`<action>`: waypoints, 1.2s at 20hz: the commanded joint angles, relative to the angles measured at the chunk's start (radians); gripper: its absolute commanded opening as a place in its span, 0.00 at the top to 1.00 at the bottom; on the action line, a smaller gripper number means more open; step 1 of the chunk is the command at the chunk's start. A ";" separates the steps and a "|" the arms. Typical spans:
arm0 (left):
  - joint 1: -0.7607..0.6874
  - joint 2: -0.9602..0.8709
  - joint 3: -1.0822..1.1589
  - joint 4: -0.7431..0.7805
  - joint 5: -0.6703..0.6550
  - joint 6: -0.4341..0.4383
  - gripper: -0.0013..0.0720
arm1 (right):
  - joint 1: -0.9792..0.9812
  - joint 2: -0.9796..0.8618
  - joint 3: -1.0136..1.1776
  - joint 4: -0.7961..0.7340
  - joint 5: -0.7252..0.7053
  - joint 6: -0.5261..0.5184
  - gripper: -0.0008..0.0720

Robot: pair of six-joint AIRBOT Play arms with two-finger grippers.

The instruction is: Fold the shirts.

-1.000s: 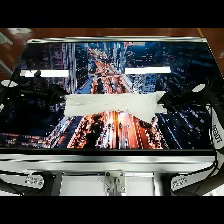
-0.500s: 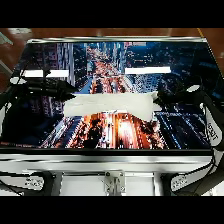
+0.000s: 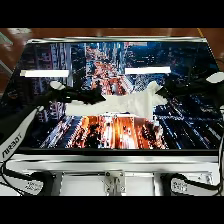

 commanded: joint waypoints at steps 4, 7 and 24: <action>-0.266 -0.124 0.001 -0.237 0.196 -0.002 0.86 | 0.000 0.262 0.001 -0.013 0.217 0.115 0.90; -0.373 -0.191 0.009 -0.414 0.232 -0.002 0.91 | 0.000 0.348 0.001 -0.029 0.268 0.164 0.90; 0.166 0.343 0.035 -0.390 0.218 0.246 0.94 | 0.556 0.072 0.001 -0.090 -0.275 0.229 0.90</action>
